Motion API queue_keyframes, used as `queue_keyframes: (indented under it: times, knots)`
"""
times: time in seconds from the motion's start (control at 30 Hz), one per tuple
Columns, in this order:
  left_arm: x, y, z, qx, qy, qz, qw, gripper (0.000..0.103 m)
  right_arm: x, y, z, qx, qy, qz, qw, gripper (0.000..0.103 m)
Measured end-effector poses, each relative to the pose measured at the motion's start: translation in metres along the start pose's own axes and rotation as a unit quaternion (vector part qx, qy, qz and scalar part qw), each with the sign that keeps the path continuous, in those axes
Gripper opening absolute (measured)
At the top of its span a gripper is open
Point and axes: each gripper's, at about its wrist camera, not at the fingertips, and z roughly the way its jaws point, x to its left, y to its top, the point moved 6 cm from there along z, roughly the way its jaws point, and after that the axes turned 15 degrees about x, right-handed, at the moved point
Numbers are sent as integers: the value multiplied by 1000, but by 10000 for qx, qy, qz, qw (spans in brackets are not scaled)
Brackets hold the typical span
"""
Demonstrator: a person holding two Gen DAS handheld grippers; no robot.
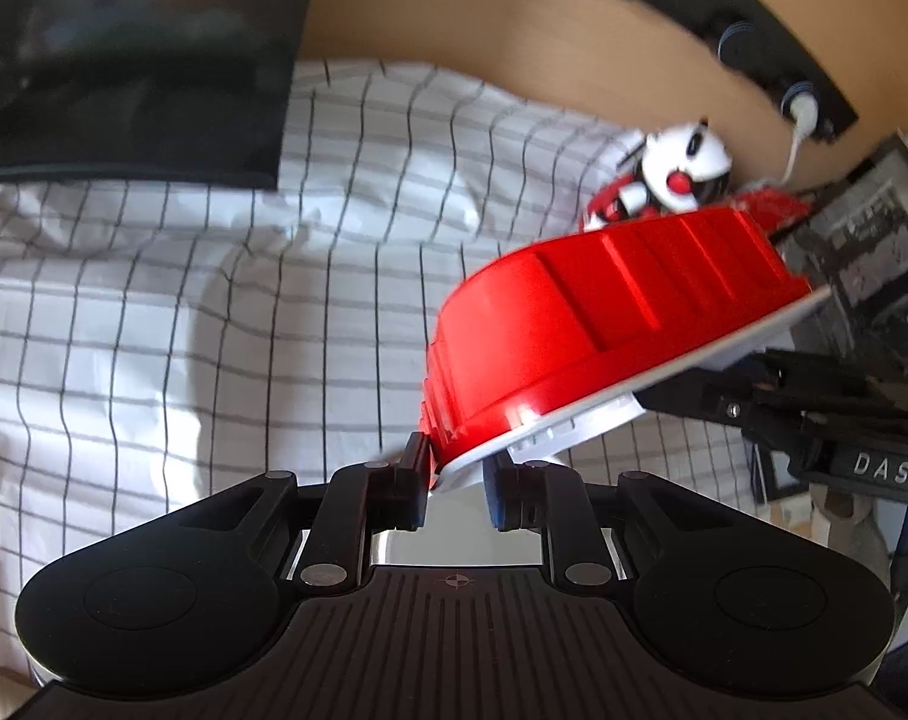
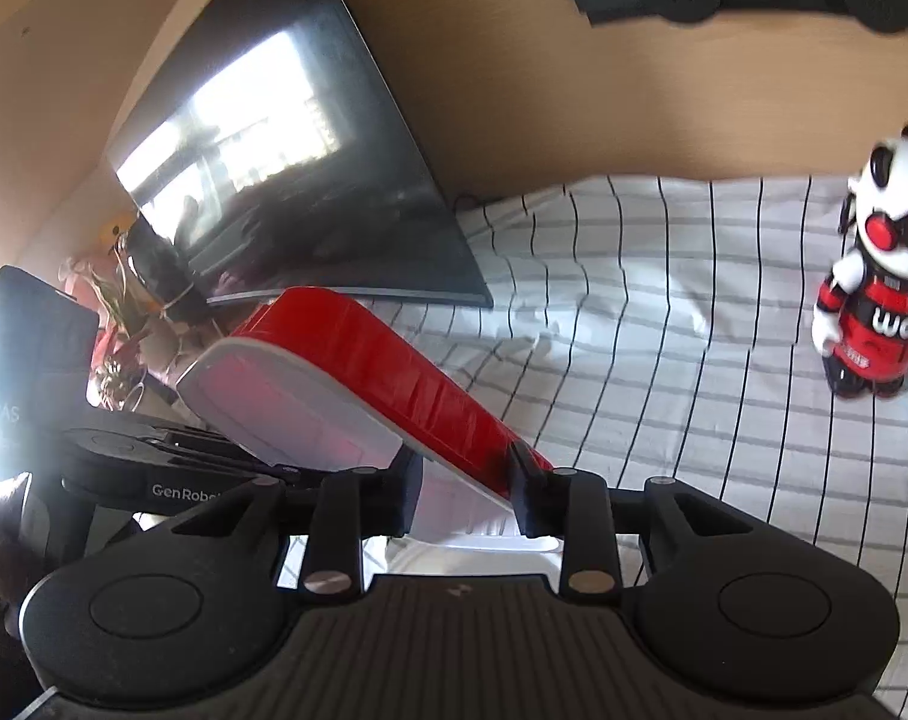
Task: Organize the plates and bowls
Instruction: 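Carry the tray with the right tool over the bowl stack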
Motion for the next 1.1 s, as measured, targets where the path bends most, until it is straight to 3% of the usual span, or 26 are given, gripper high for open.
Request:
queue_keyframes:
  times: [0.1, 0.23, 0.33, 0.53, 0.67, 0.8, 0.9, 1.0, 1.1]
  knots:
    - [5, -4, 18, 217, -17, -119, 9997, 20, -12, -7, 16, 221, 154, 242, 9993, 31]
    - [10, -9, 40, 358, 243, -155, 9989, 20, -26, -17, 41, 515, 192, 485, 9973, 31]
    - [12, -12, 49, 359, 383, -144, 9985, 20, -33, -24, 56, 696, 174, 607, 9956, 31]
    - [20, -10, 61, 337, 313, -267, 9986, 19, -41, -36, 72, 851, 59, 646, 9943, 31]
    - [24, -10, 71, 382, 255, -331, 9984, 16, -36, -38, 72, 722, -212, 358, 9965, 32]
    - [13, -15, 68, 262, 293, 153, 9991, 17, -23, -35, 55, 301, -498, -173, 9982, 58]
    - [9, -16, 61, 137, 91, 210, 9996, 19, -27, -31, 49, 133, -356, -18, 9993, 60]
    - [8, -18, 52, -157, 302, 288, 9990, 19, -35, -31, 50, -15, -278, 139, 9995, 60]
    - [8, -24, 50, -230, 232, 308, 9990, 20, -43, -39, 61, 128, -244, 321, 9991, 60]
